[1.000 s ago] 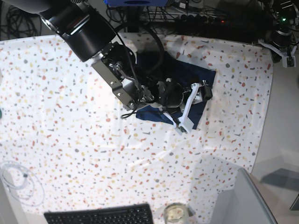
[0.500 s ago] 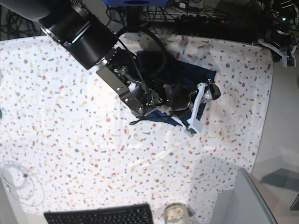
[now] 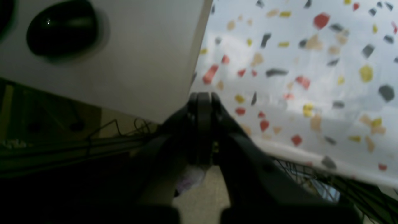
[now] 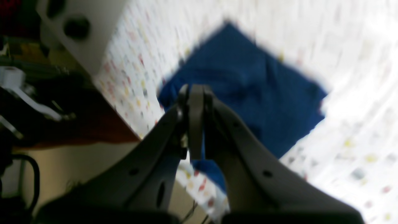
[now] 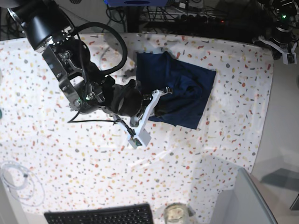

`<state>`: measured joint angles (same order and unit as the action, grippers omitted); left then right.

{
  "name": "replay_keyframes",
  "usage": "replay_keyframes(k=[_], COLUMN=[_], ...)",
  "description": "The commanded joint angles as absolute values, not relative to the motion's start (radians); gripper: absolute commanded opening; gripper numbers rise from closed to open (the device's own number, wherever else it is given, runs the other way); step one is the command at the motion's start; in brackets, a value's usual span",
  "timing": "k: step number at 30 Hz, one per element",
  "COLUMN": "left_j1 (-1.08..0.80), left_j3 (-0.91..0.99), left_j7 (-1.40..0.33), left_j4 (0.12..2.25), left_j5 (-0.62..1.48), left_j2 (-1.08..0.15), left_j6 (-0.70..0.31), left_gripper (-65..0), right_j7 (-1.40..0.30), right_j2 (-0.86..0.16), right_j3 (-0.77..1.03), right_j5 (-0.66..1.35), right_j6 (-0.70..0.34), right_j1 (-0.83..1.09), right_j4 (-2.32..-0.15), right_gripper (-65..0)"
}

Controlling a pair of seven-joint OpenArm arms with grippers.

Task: Layout the t-shirt on the table in an organized manner, then fold the t-shirt properly
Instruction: 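Press the folded navy stack flat with the right gripper and release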

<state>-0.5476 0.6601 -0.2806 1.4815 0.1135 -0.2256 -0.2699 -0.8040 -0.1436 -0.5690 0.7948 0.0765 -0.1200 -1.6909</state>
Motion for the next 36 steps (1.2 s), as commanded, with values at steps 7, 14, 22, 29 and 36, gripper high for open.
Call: replay_keyframes(k=[7,14,22,29,36], left_j1=[-0.544,-0.544,-0.550,-0.550,-0.550], left_j3=[0.667,0.667,0.668,0.668,0.668], left_j7=[-0.263,-0.263,-0.263,-0.263,-0.263], left_j4=[1.498,1.492,1.489,1.489,1.489], left_j5=[0.120,0.120,0.120,0.120,0.116], left_j2=[-0.229,-0.229,-0.228,-0.228,-0.231], left_j6=[-0.265,-0.265,-0.265,-0.265,-0.265], left_gripper=[-65.0,-65.0,-65.0,-65.0,-65.0], right_j7=[-0.757,-0.667,-0.608,-0.591,-0.567], right_j2=[-0.127,-0.107,0.022,0.136,0.133], right_j3=[-0.561,-0.708,-0.768,-0.769,-0.769], right_j5=[0.794,0.794,0.794,0.792,0.794], right_j6=[0.070,0.070,0.070,0.068,0.073], right_j1=[-0.154,-0.257,-0.346,-0.466,-0.475], right_j4=[-1.460,-1.303,-1.119,-0.981,-1.112], right_gripper=[-64.8,-64.8,-64.8,-64.8,-64.8])
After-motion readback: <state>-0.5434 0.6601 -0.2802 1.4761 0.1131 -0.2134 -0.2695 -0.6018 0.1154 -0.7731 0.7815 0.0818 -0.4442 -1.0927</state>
